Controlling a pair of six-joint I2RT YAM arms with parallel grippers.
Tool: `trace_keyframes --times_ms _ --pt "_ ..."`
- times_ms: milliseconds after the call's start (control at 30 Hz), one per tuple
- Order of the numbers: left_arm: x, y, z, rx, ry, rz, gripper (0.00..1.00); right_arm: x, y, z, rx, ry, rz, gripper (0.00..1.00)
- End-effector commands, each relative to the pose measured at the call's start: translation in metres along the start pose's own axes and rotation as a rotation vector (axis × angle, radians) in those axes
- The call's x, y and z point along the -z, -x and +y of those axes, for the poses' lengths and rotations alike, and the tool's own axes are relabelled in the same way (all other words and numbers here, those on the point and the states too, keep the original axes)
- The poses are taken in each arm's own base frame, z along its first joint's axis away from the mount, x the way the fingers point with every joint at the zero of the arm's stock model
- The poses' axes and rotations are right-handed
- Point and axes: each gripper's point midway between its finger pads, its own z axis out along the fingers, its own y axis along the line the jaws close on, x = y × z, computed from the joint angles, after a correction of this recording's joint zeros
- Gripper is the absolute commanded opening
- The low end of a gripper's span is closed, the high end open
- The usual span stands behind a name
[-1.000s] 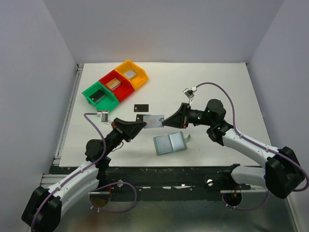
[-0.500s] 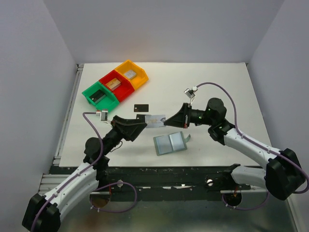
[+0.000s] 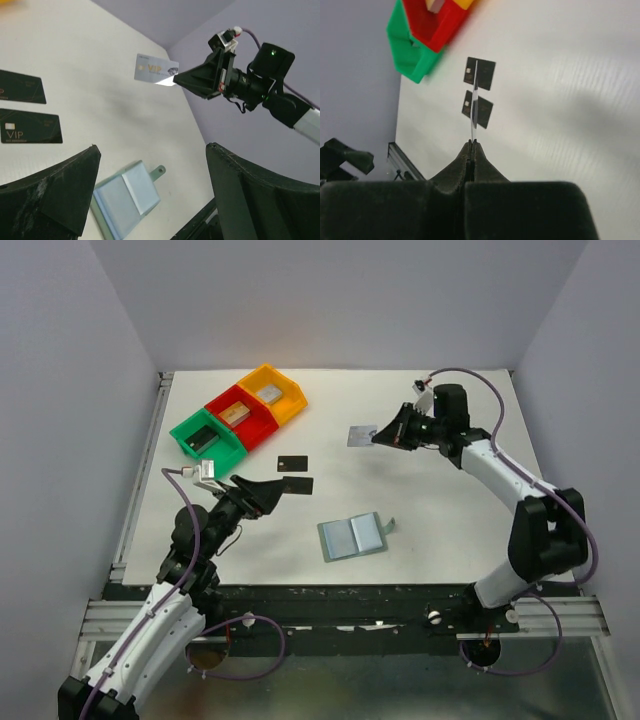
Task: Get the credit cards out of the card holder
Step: Place the credit card at the center of the board.
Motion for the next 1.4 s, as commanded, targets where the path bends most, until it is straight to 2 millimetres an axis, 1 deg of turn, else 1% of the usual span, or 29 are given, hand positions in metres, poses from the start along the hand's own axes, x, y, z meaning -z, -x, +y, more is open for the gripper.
trace_keyframes --times_ms 0,33,67,100,133,167,233,367,500,567,900,933,1033,1133,1367 --pt "0.007 -0.022 0.012 -0.001 0.005 0.082 0.97 -0.021 -0.004 -0.063 -0.038 -0.164 0.142 0.00" --pt "0.007 -0.025 0.012 -0.005 0.002 0.092 0.97 -0.025 -0.001 -0.067 -0.045 -0.160 0.162 0.00" --pt "0.009 -0.027 0.012 -0.009 -0.001 0.105 0.97 -0.032 0.000 -0.075 -0.052 -0.162 0.185 0.00" --pt "0.009 -0.029 0.011 -0.014 -0.007 0.116 0.97 -0.034 0.002 -0.081 -0.059 -0.168 0.213 0.00" --pt "0.010 -0.031 0.011 -0.019 -0.012 0.130 0.97 -0.037 -0.001 -0.093 -0.076 -0.192 0.246 0.00" --pt "0.011 -0.033 0.010 -0.022 -0.016 0.141 0.97 -0.040 -0.001 -0.099 -0.081 -0.186 0.264 0.00" --pt "0.012 -0.037 0.011 -0.027 -0.021 0.159 0.97 -0.040 -0.002 -0.114 -0.110 -0.201 0.293 0.00" --pt "0.012 -0.043 0.014 -0.027 -0.023 0.178 0.97 -0.040 -0.006 -0.130 -0.140 -0.203 0.333 0.00" --pt "0.010 -0.048 0.018 -0.016 -0.020 0.194 0.97 -0.040 -0.011 -0.140 -0.171 -0.183 0.396 0.01" --pt "0.008 -0.050 0.018 -0.008 -0.022 0.204 0.98 -0.041 -0.011 -0.141 -0.179 -0.168 0.414 0.00" --pt "0.003 -0.054 0.022 0.001 -0.014 0.225 0.98 -0.044 -0.010 -0.155 -0.211 -0.180 0.439 0.01" --pt "0.003 -0.054 0.022 0.001 -0.011 0.226 0.98 -0.043 -0.010 -0.157 -0.216 -0.186 0.440 0.03" --pt "0.002 -0.054 0.023 -0.001 -0.007 0.225 0.98 -0.044 -0.014 -0.163 -0.227 -0.203 0.449 0.17" --pt "0.002 -0.055 0.025 -0.003 -0.002 0.228 0.98 -0.042 -0.012 -0.165 -0.230 -0.213 0.442 0.27" --pt "0.003 -0.056 0.026 -0.002 0.003 0.230 0.98 -0.034 -0.004 -0.170 -0.232 -0.253 0.411 0.38"
